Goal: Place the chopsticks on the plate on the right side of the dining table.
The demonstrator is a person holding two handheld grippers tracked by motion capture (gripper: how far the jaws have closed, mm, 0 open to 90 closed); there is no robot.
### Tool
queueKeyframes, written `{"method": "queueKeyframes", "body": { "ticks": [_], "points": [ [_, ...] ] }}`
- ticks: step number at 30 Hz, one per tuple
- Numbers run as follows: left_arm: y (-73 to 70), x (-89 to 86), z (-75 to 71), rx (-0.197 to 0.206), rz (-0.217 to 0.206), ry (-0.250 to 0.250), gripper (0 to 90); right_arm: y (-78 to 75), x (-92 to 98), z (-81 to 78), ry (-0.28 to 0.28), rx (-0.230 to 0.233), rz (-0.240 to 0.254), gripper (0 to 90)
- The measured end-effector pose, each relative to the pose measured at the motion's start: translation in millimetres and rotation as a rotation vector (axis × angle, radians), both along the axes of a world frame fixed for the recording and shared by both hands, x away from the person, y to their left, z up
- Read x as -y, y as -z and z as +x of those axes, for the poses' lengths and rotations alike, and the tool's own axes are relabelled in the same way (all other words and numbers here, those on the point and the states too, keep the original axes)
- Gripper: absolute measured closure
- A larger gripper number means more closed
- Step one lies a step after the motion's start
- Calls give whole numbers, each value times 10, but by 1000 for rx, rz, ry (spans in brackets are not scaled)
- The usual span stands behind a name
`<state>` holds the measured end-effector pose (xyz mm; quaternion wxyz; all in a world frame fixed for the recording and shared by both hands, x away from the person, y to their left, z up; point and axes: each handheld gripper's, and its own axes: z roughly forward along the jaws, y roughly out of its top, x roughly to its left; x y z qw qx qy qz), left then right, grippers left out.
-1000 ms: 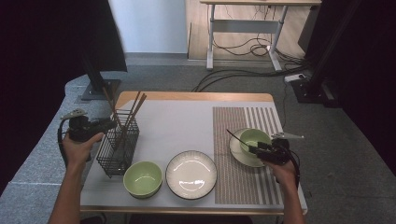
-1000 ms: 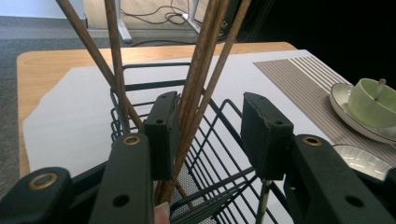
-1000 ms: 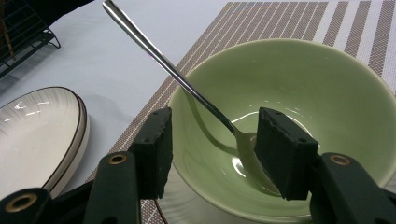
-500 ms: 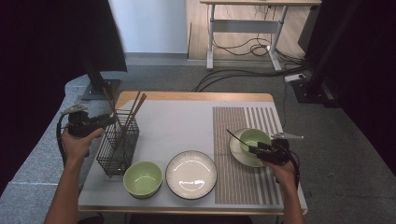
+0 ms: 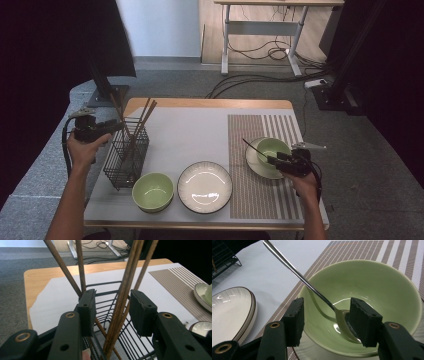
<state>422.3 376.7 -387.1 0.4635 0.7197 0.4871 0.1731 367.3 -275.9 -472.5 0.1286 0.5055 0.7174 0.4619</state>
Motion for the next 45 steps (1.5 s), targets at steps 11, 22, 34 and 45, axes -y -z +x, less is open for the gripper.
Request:
{"method": "queueKeyframes", "body": {
  "ticks": [11, 22, 34, 45],
  "points": [
    [2, 30, 156, -2, -9, -14, 575, 15, 39, 3, 9, -4, 3, 463],
    [14, 38, 219, 1, -8, -21, 578, 22, 33, 2, -2, -6, 4, 459],
    [13, 33, 298, 10, -13, -43, 583, 34, 47, 1, -2, -9, 5, 457],
    [35, 51, 400, -1, -16, -50, 581, 25, 66, -4, 1, -9, 8, 457]
  ]
}}
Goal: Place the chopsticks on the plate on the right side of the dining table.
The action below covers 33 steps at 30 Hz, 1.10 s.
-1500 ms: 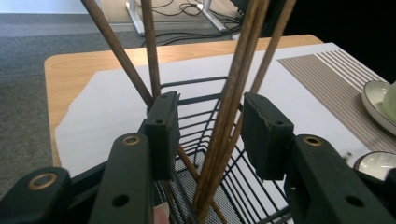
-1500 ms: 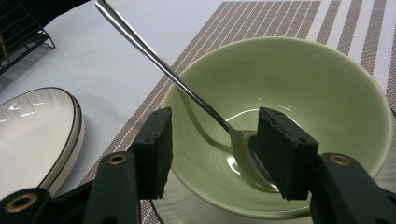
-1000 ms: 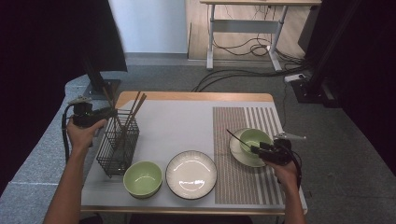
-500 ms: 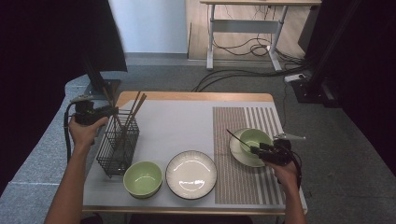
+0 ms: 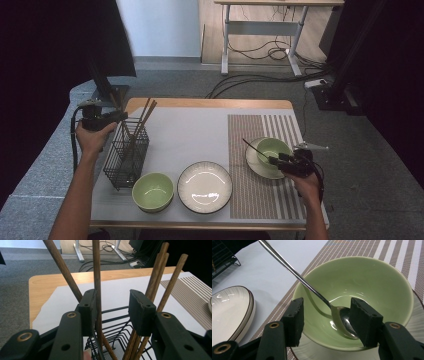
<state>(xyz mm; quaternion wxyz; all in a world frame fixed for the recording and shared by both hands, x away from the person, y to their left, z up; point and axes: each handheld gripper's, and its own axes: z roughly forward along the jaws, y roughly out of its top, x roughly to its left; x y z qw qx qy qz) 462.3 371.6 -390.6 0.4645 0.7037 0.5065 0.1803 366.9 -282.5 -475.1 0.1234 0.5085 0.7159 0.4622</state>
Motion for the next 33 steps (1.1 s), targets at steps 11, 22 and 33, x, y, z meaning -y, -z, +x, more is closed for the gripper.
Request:
{"method": "queueKeyframes", "body": {
  "ticks": [11, 22, 33],
  "points": [
    [24, 4, 77, -9, -20, -7, 588, -2, 11, -2, -1, -3, 6, 457],
    [17, 11, 128, -14, -22, -20, 681, 6, 24, -1, 8, -3, 9, 457],
    [44, 45, 142, -28, -20, -13, 823, 9, 36, -3, 13, -4, 9, 457]
  ]
}}
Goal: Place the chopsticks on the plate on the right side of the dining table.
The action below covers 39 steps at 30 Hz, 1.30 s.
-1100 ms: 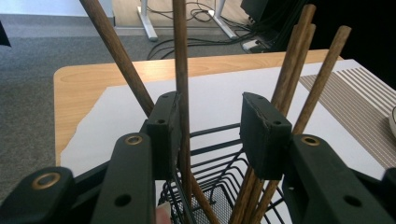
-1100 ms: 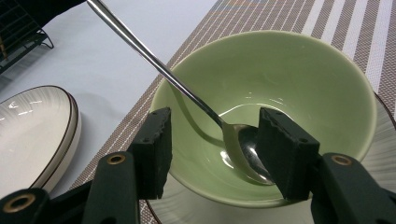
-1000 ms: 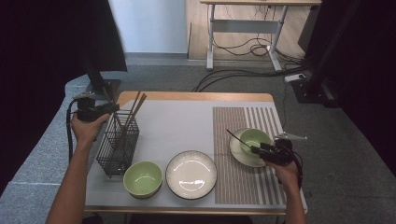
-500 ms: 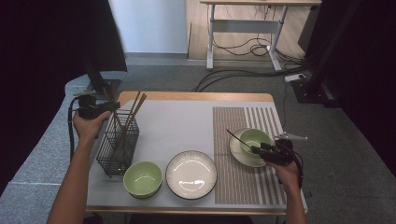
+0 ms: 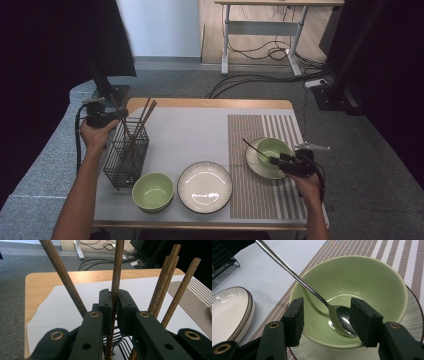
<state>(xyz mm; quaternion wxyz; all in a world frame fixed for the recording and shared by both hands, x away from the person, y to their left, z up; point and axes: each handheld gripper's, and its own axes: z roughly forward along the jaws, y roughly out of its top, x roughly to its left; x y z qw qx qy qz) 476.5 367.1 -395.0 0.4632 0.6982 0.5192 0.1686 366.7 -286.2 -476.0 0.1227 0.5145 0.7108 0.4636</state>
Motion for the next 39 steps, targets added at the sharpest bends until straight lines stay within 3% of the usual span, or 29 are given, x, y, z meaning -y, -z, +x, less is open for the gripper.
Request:
{"method": "queueKeyframes", "body": {
  "ticks": [10, 22, 38, 39],
  "points": [
    [-9, 11, -16, 8, 17, -1, 842, -5, 14, -3, 3, 1, 1, 457],
    [-114, -39, -152, 62, 8, -14, 852, -19, 32, -12, 9, 10, 20, 458],
    [-492, -106, -467, 176, 6, -14, 850, -35, 26, -19, 8, 15, 25, 458],
    [-549, -130, -501, 190, -27, -6, 851, -36, 25, -20, 8, 15, 25, 458]
  ]
}}
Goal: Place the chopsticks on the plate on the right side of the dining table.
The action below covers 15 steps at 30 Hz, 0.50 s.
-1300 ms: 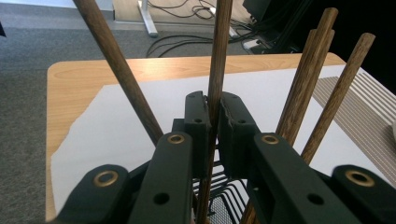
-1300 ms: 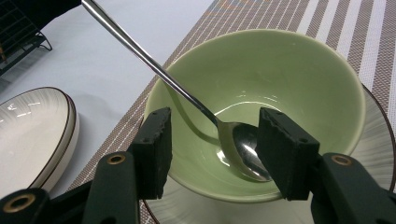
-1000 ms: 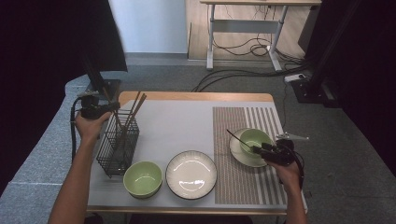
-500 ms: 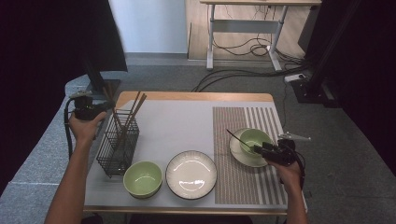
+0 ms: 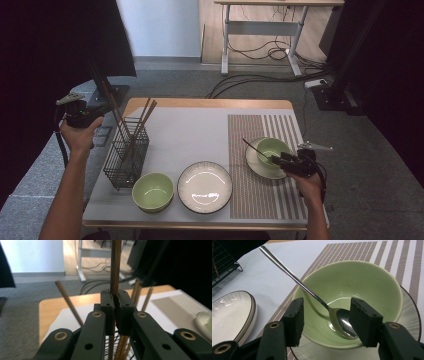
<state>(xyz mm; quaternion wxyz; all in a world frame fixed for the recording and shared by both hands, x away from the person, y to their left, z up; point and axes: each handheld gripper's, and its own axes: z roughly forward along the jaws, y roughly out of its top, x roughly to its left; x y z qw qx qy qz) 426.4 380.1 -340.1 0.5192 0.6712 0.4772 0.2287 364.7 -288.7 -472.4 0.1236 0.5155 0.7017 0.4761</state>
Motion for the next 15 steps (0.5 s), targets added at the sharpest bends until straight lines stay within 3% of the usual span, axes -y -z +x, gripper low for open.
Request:
{"method": "queueKeyframes", "body": {
  "ticks": [15],
  "points": [
    [-378, -22, -249, 92, -16, 12, 851, -14, -14, -9, -5, 7, -2, 458]
  ]
}}
